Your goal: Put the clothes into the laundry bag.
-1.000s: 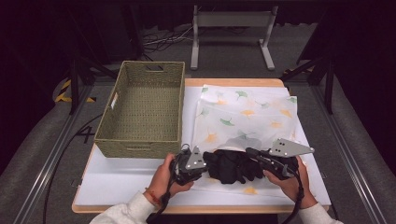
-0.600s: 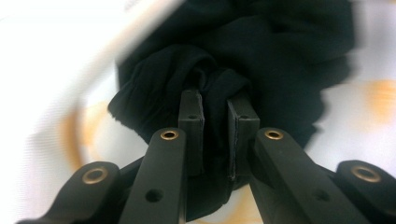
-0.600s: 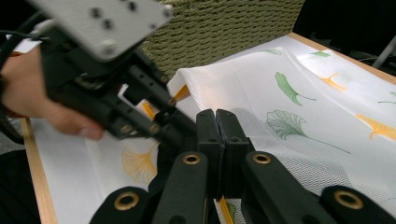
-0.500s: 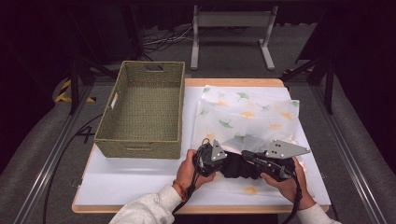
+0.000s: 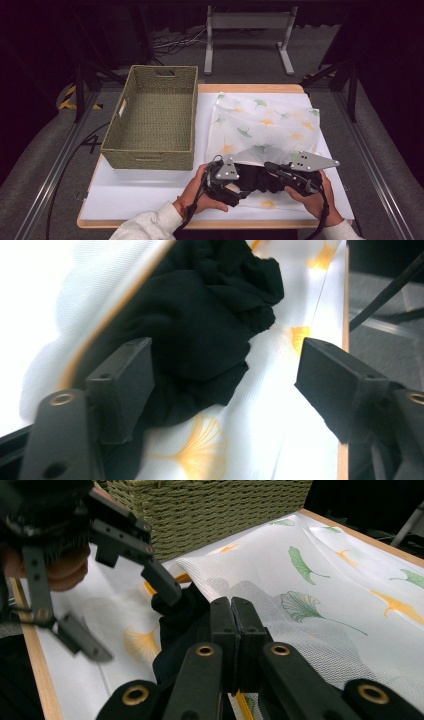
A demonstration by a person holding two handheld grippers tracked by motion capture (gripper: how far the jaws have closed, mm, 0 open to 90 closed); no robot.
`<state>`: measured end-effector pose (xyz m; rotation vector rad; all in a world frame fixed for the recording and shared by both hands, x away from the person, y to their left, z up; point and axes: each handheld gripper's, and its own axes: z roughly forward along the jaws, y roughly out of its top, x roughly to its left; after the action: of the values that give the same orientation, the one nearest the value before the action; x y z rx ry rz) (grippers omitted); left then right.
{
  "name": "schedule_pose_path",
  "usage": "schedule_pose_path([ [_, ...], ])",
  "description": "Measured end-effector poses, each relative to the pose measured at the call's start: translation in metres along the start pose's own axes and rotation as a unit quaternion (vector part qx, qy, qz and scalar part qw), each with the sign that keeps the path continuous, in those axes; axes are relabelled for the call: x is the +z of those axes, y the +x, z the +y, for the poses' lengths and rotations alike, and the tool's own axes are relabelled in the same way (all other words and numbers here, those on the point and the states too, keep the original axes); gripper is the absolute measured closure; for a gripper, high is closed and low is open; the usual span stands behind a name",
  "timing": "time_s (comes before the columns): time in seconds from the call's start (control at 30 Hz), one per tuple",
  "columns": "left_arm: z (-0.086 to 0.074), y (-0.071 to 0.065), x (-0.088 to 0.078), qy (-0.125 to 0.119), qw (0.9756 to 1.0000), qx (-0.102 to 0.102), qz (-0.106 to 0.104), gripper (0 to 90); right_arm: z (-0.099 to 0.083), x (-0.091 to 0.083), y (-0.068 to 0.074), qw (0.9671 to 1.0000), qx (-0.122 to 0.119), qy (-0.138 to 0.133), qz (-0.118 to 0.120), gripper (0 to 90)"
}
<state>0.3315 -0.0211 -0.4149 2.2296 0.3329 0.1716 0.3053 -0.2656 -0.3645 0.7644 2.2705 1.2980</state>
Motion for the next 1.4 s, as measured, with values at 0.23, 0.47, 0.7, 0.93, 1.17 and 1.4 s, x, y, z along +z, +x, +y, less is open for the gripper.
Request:
schedule_pose_path([
  [0.23, 0.009, -0.002, 0.040, 0.013, 0.9975, -0.017, 0.068, 16.2, 0.001, 0.000, 0.002, 1.0000, -0.001, 0.000, 0.003, 89.8],
  [0.47, 0.014, 0.004, 0.053, 0.015, 0.9904, -0.043, 0.130, 35.9, -0.001, 0.000, 0.002, 1.0000, 0.001, 0.004, 0.005, 89.8],
  [0.7, 0.014, 0.013, 0.053, 0.027, 0.9823, -0.057, 0.176, 59.0, -0.001, -0.001, 0.002, 1.0000, 0.000, 0.006, 0.003, 89.8],
  [0.93, 0.011, 0.027, 0.047, 0.031, 0.9748, -0.092, 0.201, 61.0, -0.002, -0.001, 0.003, 0.9999, -0.003, 0.013, 0.003, 89.8],
  [1.17, 0.007, 0.037, 0.039, 0.027, 0.9722, -0.120, 0.199, 57.2, -0.003, 0.001, 0.004, 0.9998, -0.005, 0.019, 0.002, 89.8],
  [1.4, -0.003, 0.026, 0.002, 0.009, 0.9881, -0.094, 0.121, 35.1, -0.002, 0.001, 0.005, 0.9998, -0.006, 0.014, -0.009, 89.8],
])
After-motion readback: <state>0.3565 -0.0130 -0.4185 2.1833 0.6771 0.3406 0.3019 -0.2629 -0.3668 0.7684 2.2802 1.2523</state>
